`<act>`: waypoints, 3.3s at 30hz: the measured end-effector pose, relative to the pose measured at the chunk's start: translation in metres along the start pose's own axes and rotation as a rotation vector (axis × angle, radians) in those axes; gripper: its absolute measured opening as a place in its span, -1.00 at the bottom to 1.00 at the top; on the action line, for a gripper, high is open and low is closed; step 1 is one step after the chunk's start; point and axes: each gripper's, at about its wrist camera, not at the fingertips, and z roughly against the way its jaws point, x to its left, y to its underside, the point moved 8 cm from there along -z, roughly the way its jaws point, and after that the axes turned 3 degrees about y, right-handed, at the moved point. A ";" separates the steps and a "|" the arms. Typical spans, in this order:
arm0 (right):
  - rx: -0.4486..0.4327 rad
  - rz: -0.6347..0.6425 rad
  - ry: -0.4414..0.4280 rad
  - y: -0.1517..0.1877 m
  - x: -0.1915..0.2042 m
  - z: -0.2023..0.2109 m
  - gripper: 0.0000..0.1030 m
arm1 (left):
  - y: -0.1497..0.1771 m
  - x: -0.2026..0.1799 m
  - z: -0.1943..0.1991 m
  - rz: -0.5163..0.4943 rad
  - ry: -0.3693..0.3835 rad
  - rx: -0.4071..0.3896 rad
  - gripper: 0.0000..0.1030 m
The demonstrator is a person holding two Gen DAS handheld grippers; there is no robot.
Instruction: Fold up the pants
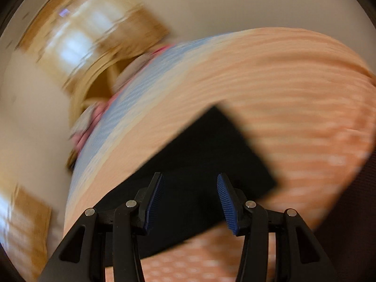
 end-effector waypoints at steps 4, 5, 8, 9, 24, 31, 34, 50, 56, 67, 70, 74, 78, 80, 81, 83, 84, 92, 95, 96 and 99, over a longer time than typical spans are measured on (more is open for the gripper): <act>-0.050 -0.095 0.012 -0.011 -0.037 0.008 -0.05 | 0.002 -0.001 0.000 -0.005 -0.008 -0.009 1.00; -0.039 -0.089 0.038 -0.012 -0.041 0.007 -0.05 | 0.001 -0.001 0.000 -0.005 -0.009 -0.009 1.00; -0.027 -0.070 0.061 -0.012 -0.042 0.004 -0.05 | 0.000 -0.002 -0.001 -0.006 -0.016 -0.009 1.00; -0.020 -0.063 0.086 -0.011 -0.044 0.001 -0.05 | 0.000 -0.002 -0.001 -0.005 -0.019 -0.009 1.00; 0.018 -0.083 0.001 0.015 -0.057 0.000 -0.04 | -0.001 -0.002 -0.003 0.001 -0.020 -0.011 1.00; -0.019 -0.033 0.006 0.014 -0.045 -0.002 -0.05 | -0.001 -0.002 -0.003 0.001 -0.020 -0.011 1.00; -0.024 -0.042 -0.054 0.013 -0.039 0.001 -0.51 | -0.001 -0.002 -0.003 0.002 -0.019 -0.010 1.00; -0.148 0.240 -0.115 0.022 0.044 0.036 -0.76 | -0.001 -0.002 -0.003 0.003 -0.018 -0.009 1.00; -0.145 0.291 -0.109 0.029 0.062 0.036 -0.80 | 0.000 -0.003 -0.003 0.006 -0.015 -0.008 1.00; -0.116 0.422 -0.199 0.060 0.117 0.044 -0.80 | 0.001 -0.004 -0.004 0.007 -0.009 -0.004 1.00; -0.095 0.467 -0.224 0.075 0.136 0.042 -0.80 | 0.002 -0.004 -0.004 0.004 -0.008 -0.003 1.00; -0.072 0.516 -0.249 0.092 0.156 0.039 -0.80 | 0.002 -0.004 -0.003 0.004 -0.006 -0.003 1.00; -0.037 0.549 -0.274 0.108 0.173 0.031 -0.80 | 0.002 -0.004 -0.003 0.005 -0.006 -0.003 1.00; -0.024 0.559 -0.284 0.116 0.180 0.028 -0.80 | 0.002 -0.004 -0.003 0.005 -0.006 -0.003 1.00; -0.014 0.568 -0.291 0.121 0.185 0.026 -0.80 | 0.002 -0.004 -0.003 0.005 -0.006 -0.003 1.00; -0.001 0.578 -0.299 0.128 0.190 0.023 -0.80 | 0.002 -0.004 -0.003 0.005 -0.006 -0.003 1.00; 0.006 0.584 -0.302 0.132 0.194 0.020 -0.80 | 0.002 -0.004 -0.003 0.005 -0.006 -0.003 1.00; 0.060 0.634 -0.345 0.158 0.219 0.010 -0.81 | 0.002 -0.004 -0.003 0.005 -0.006 -0.003 1.00; 0.085 0.659 -0.363 0.172 0.232 0.005 -0.81 | 0.002 -0.004 -0.003 0.006 -0.006 -0.003 1.00; 0.094 0.672 -0.368 0.178 0.238 0.003 -0.81 | 0.002 -0.005 -0.002 0.005 -0.006 -0.003 1.00; 0.118 0.698 -0.382 0.192 0.247 -0.003 -0.81 | 0.002 -0.004 -0.003 0.005 -0.006 -0.003 1.00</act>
